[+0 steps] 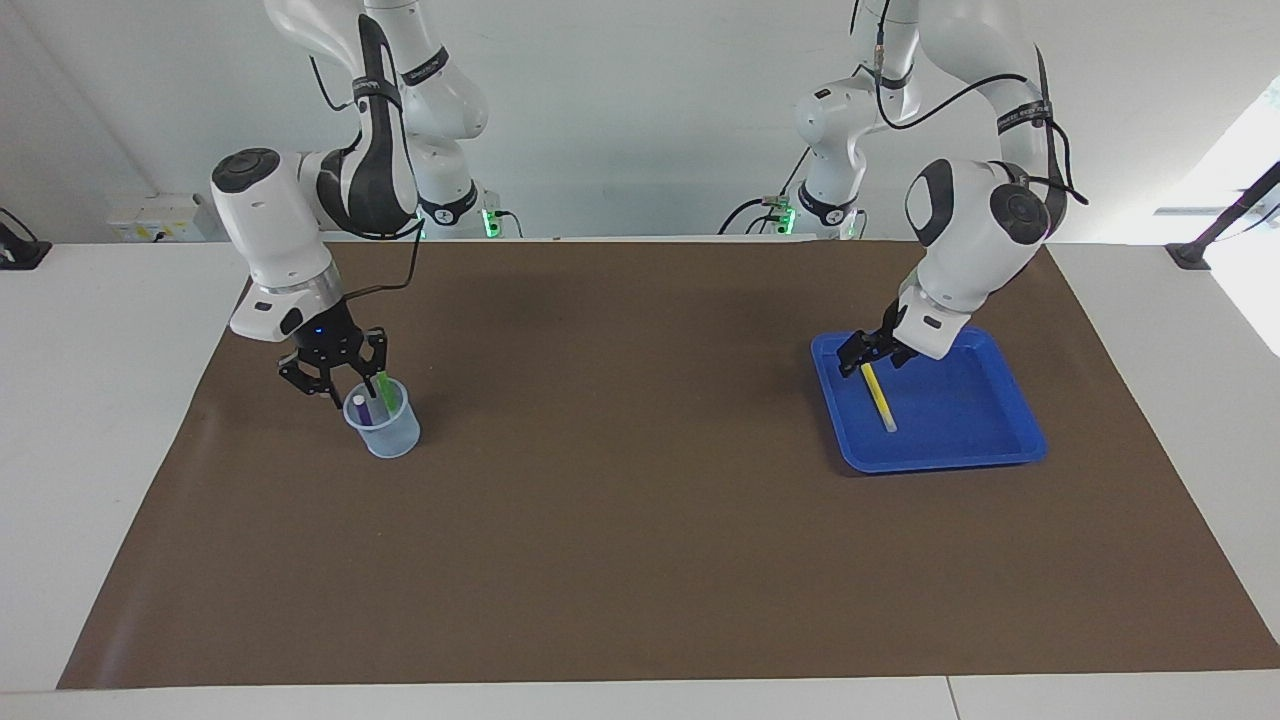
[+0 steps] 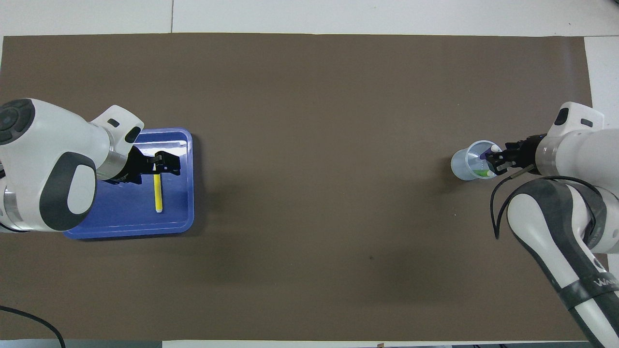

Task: Transfer and insert pens with both arms
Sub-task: 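Grasp the yellow pen with the left gripper while the right gripper withdraws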

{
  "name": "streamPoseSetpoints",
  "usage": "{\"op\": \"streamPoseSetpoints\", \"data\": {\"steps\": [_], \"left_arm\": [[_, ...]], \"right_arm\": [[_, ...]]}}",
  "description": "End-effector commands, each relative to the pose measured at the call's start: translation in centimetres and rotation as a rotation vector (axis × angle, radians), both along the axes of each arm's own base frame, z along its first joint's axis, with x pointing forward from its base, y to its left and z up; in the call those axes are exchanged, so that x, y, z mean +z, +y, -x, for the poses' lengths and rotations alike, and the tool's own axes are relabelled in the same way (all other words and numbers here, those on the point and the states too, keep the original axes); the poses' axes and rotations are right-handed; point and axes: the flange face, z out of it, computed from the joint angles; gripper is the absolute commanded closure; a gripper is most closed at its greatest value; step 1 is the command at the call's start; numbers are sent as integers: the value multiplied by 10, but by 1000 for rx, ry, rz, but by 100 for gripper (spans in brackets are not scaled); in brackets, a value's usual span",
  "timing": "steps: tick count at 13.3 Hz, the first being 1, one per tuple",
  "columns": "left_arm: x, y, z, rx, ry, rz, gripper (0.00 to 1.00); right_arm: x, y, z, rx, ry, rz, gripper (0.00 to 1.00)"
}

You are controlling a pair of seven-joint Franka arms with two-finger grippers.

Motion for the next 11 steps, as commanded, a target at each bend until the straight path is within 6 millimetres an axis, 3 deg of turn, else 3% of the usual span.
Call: {"op": "streamPoseSetpoints", "data": {"steps": [1, 2, 6, 9, 11], "left_arm": [[-18, 10, -6, -183, -16, -53, 0], [-27, 12, -10, -223, -27, -81, 0], [-57, 30, -14, -269, -49, -97, 5], [-80, 36, -9, -258, -65, -80, 8], [-84, 35, -9, -262, -65, -78, 12]], "right_arm": [[4, -3, -6, -5, -20, 8, 4], [11, -4, -10, -18, -29, 4, 0], [41, 0, -22, -43, -62, -6, 0], [84, 3, -29, -126, -8, -33, 0], [109, 6, -29, -225, 55, -57, 0]]}}
